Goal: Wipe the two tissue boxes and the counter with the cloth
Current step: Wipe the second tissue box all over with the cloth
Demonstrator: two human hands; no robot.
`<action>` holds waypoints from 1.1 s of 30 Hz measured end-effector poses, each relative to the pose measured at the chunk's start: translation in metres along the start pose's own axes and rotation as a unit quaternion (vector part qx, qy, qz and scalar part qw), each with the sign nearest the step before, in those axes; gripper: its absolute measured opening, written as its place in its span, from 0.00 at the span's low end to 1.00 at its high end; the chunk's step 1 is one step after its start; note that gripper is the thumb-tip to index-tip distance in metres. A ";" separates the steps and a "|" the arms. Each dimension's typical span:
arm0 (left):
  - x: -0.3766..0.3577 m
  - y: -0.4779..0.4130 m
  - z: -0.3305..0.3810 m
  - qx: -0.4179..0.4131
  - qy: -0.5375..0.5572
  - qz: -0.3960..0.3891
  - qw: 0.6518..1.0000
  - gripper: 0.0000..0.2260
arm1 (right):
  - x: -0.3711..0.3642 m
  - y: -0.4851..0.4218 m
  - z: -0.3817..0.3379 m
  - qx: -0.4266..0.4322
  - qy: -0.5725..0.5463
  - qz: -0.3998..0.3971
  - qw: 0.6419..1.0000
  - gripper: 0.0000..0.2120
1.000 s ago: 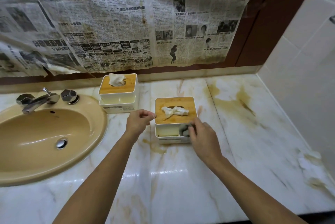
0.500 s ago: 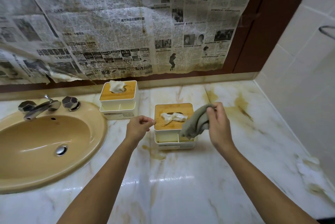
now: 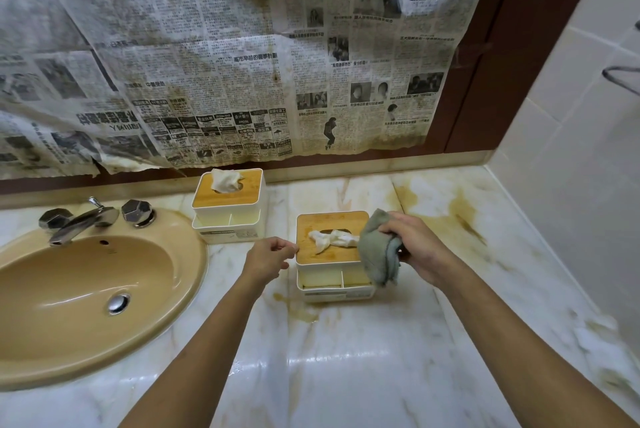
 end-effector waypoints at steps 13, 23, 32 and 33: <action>-0.003 -0.011 0.029 0.002 -0.003 -0.009 1.000 0.11 | -0.024 -0.008 0.047 0.177 0.338 0.125 0.916 0.09; -0.002 -0.020 0.028 -0.051 -0.014 0.016 0.998 0.18 | -0.030 -0.024 0.056 0.138 0.458 0.030 0.878 0.20; -0.002 -0.022 0.028 -0.058 -0.020 0.026 0.998 0.17 | -0.026 -0.043 0.051 0.139 0.459 0.038 0.877 0.21; -0.002 -0.021 0.029 -0.058 -0.021 0.027 0.998 0.16 | -0.024 -0.034 0.053 0.162 0.444 0.065 0.879 0.20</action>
Point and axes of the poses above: each hand's wrist, its own y-axis away from the middle knuckle, its own x-axis out of the back of the hand, z = x × y, the point moved 3 cm from there along -y, towards the middle knuckle, and after that the axes turned 14 degrees about x, right-handed, at the moved point
